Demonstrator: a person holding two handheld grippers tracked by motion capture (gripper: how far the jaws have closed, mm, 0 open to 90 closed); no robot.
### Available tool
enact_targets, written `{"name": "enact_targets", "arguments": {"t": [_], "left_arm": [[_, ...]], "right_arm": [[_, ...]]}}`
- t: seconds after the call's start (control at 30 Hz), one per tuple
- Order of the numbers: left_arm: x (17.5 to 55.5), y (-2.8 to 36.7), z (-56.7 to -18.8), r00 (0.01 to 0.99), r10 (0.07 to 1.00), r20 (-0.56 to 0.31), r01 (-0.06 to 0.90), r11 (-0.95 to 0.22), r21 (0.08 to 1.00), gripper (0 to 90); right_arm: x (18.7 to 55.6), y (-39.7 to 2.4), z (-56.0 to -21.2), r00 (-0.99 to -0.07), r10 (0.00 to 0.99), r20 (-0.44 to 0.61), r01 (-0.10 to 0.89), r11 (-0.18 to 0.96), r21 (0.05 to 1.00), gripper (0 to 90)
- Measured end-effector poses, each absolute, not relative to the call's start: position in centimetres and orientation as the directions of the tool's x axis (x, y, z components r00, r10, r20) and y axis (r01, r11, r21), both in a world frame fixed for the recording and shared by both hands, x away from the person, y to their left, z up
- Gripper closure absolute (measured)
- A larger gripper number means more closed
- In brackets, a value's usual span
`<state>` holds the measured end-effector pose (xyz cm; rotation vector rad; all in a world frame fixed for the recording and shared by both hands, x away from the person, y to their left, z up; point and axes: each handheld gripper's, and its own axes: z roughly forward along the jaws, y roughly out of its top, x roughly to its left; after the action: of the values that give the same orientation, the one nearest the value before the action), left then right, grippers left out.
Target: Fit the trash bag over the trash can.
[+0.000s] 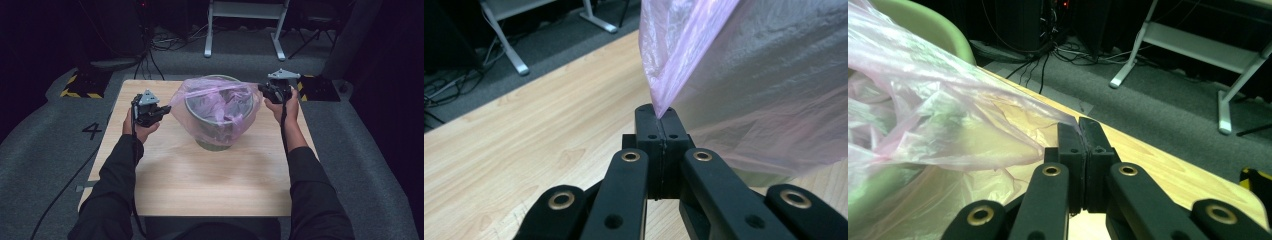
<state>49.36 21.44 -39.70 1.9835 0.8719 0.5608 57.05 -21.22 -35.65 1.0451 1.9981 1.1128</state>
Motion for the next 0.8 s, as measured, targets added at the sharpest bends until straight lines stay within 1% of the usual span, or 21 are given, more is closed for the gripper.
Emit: {"name": "enact_targets", "arguments": {"t": [0.2, 0.3, 0.33, 0.37, 0.4, 0.43, 0.47, 0.53, 0.57, 0.63, 0.7, 0.8], "left_arm": [[49.7, 20.6, -41.1, 0.677, 0.735, 0.048, 0.377, -0.401, 0.835, 90.0], [49.6, 20.5, -41.1, 0.663, 0.746, 0.056, 0.372, -0.394, 0.840, 89.9], [49.5, 20.7, -41.0, 0.660, 0.750, 0.052, 0.368, -0.383, 0.847, 83.4], [49.5, 21.0, -40.9, 0.648, 0.760, 0.046, 0.365, -0.363, 0.857, 74.8], [49.4, 21.3, -40.7, 0.627, 0.779, 0.033, 0.375, -0.338, 0.864, 64.1], [49.3, 21.7, -40.5, 0.625, 0.780, 0.011, 0.381, -0.317, 0.868, 56.6], [49.1, 22.1, -40.3, 0.625, 0.781, 0.000, 0.375, -0.300, 0.877, 53.0], [48.5, 22.8, -39.9, 0.597, 0.802, -0.004, 0.368, -0.270, 0.890, 37.9], [48.2, 23.1, -39.6, 0.595, 0.804, -0.010, 0.357, -0.253, 0.899, 34.1], [47.5, 23.7, -38.8, 0.594, 0.804, -0.006, 0.317, -0.228, 0.921, 29.6], [46.9, 24.1, -37.8, 0.601, 0.799, 0.017, 0.269, -0.222, 0.937, 28.4], [46.6, 23.9, -36.4, 0.636, 0.771, 0.036, 0.229, -0.234, 0.945, 28.2]], "right_arm": [[57.5, -20.5, -36.9, -0.521, 0.847, -0.104, 0.355, 0.326, 0.876, 89.4], [57.6, -20.2, -37.2, -0.530, 0.842, -0.099, 0.353, 0.325, 0.877, 89.5], [57.5, -20.2, -37.2, -0.530, 0.842, -0.098, 0.351, 0.323, 0.879, 89.5], [57.5, -20.2, -37.2, -0.528, 0.843, -0.098, 0.350, 0.321, 0.880, 89.6], [57.5, -20.2, -37.2, -0.529, 0.843, -0.094, 0.350, 0.317, 0.881, 89.6], [57.5, -20.3, -37.1, -0.529, 0.844, -0.091, 0.347, 0.313, 0.884, 89.6], [57.4, -20.5, -37.1, -0.528, 0.845, -0.089, 0.343, 0.308, 0.888, 89.6], [57.3, -20.7, -36.9, -0.527, 0.846, -0.085, 0.339, 0.301, 0.891, 89.6], [57.3, -20.8, -36.9, -0.527, 0.845, -0.085, 0.335, 0.299, 0.893, 89.6], [57.1, -21.0, -36.7, -0.529, 0.844, -0.084, 0.327, 0.294, 0.898, 89.5], [57.0, -21.1, -36.5, -0.533, 0.842, -0.085, 0.317, 0.292, 0.902, 89.4], [56.8, -21.1, -36.2, -0.539, 0.838, -0.088, 0.302, 0.290, 0.908, 89.2]]}}
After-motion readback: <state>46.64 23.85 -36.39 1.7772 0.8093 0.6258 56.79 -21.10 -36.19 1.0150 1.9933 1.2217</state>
